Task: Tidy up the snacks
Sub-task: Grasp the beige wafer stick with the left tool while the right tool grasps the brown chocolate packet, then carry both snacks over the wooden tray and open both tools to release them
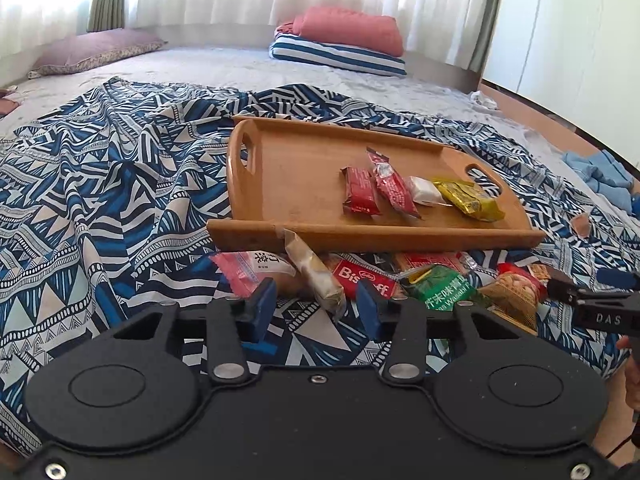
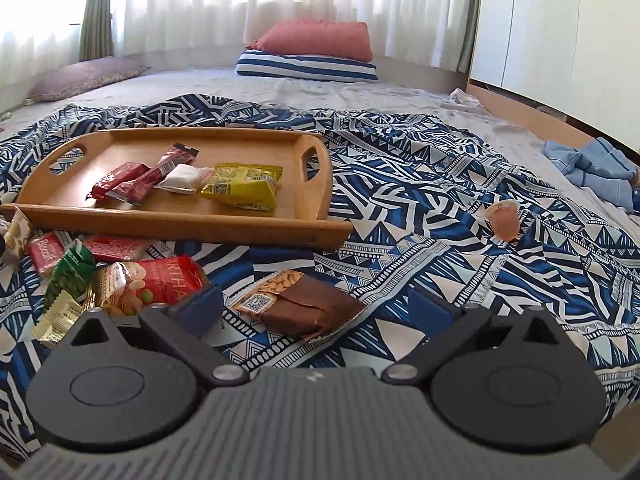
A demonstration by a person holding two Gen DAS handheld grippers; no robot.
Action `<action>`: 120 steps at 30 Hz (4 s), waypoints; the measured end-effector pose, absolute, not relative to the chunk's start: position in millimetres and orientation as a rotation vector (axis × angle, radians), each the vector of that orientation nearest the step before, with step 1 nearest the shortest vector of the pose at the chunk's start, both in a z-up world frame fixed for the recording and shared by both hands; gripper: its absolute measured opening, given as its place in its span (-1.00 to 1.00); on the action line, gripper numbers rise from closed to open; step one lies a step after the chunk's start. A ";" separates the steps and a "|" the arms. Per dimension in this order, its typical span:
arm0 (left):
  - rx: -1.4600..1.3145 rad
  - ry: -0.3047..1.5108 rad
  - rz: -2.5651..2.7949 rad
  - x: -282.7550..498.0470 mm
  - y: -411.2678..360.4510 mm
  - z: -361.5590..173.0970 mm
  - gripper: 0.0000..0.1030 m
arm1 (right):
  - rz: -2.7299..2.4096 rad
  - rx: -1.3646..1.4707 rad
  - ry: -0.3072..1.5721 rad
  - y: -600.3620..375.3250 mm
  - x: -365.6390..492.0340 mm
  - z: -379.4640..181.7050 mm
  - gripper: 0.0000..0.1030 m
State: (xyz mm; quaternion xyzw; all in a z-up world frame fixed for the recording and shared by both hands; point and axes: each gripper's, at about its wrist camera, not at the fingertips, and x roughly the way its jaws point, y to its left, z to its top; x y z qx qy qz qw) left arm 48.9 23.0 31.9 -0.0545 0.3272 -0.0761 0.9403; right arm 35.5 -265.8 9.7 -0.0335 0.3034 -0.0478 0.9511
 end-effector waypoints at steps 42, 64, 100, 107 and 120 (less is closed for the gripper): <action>-0.149 0.656 -0.161 61.3 14.6 52.6 -0.77 | -0.060 -0.134 0.620 -244.2 47.0 7.4 0.57; -0.158 0.662 -0.157 69.8 16.1 52.2 -0.77 | -0.079 -0.003 0.722 -257.0 72.1 -3.7 0.34; -0.224 0.702 -0.163 161.8 20.6 69.1 -0.77 | -0.005 0.030 0.644 -256.2 158.4 76.1 0.11; -0.218 0.750 -0.137 194.5 17.9 54.0 -0.77 | 0.024 0.114 0.729 -261.7 223.4 69.6 0.12; -0.185 0.803 -0.122 217.3 5.4 33.1 -0.77 | 0.032 0.113 0.825 -243.3 276.9 25.0 0.14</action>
